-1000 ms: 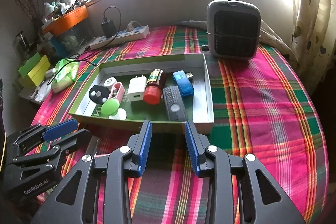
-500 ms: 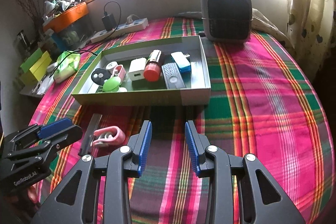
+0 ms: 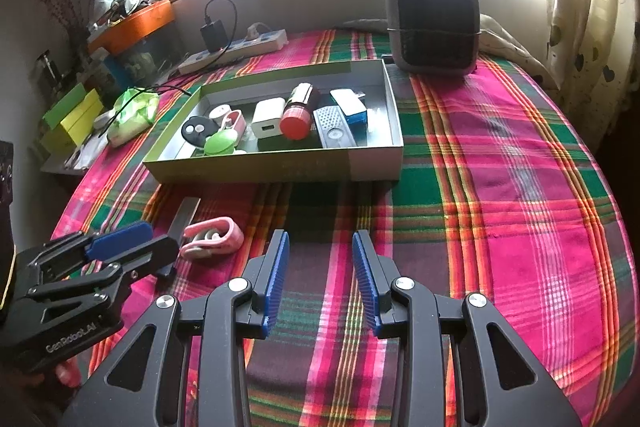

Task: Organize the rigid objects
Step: 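Move the left gripper to the black strip while the right gripper approaches the pink clip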

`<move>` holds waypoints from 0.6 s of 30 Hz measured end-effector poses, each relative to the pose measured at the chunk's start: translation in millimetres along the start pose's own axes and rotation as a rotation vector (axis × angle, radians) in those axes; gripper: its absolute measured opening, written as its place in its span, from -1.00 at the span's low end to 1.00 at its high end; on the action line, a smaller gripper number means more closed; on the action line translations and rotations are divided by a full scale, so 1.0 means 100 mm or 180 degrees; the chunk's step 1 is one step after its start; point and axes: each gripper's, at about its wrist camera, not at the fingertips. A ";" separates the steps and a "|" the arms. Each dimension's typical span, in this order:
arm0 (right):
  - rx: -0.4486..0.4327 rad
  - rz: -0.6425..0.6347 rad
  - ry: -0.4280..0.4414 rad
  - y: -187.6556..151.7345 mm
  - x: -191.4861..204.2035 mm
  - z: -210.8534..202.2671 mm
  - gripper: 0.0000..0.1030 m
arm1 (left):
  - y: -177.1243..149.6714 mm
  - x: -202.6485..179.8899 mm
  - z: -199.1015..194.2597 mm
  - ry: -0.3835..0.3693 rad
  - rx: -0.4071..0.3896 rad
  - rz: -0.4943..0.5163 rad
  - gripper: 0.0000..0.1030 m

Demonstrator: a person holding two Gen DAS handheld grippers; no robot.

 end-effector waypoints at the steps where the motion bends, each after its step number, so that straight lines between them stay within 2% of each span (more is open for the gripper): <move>1: 0.0004 0.0000 -0.0004 0.00 0.00 0.00 -0.32 | 0.01 0.00 0.01 0.0003 0.0002 -0.0010 -0.24; 16: 0.0000 0.0005 0.0074 -0.01 -0.01 -0.01 -0.33 | -0.02 0.08 0.11 0.0354 0.0073 0.0100 -0.24; 18: -0.0006 0.0009 0.0083 -0.01 -0.01 -0.01 -0.33 | -0.03 0.10 0.13 0.0307 0.0096 0.0085 -0.24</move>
Point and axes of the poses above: each gripper's, at about its wrist camera, not at the fingertips, and z roughly the way its jaws point, x to its left, y to its top, and after that the axes turned 1 degree about y, right-handed
